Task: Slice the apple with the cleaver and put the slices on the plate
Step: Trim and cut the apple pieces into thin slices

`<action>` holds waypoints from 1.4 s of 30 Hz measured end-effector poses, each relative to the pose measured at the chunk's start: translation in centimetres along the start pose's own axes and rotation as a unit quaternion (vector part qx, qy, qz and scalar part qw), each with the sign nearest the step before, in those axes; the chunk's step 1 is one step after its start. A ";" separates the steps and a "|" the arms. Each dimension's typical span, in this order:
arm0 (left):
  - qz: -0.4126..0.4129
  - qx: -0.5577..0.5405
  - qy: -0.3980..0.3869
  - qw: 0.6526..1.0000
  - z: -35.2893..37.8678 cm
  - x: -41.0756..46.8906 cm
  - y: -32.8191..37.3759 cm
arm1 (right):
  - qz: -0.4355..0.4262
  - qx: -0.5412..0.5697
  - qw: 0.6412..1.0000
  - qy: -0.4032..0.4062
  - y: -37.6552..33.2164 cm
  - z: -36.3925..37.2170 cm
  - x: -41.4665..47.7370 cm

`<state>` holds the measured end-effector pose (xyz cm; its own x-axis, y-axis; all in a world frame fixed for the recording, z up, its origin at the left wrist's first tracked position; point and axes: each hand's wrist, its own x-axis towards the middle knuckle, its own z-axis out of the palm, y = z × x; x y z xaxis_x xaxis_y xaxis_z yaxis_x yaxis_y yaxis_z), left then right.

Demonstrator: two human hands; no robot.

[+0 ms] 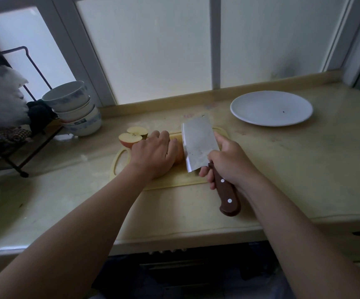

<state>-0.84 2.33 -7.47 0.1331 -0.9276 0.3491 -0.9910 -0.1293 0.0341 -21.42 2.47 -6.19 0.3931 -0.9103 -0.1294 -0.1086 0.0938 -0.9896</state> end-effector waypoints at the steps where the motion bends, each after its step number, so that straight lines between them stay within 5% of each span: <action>1: 0.001 0.002 -0.001 1.000 0.0 0.0 0.0 | 0.000 -0.001 1.000 -0.002 0.0 0.0 0.1; 42: 0.028 -0.008 0.012 0.999 0.6 0.2 -0.2 | 0.031 -0.027 0.998 -0.042 -0.5 0.3 1.3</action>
<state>-0.64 2.00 -7.95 0.0763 -0.9247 0.3730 -0.9971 -0.0707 0.0287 -20.60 1.37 -5.89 0.4590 -0.8662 -0.1974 -0.1839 0.1247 -0.9750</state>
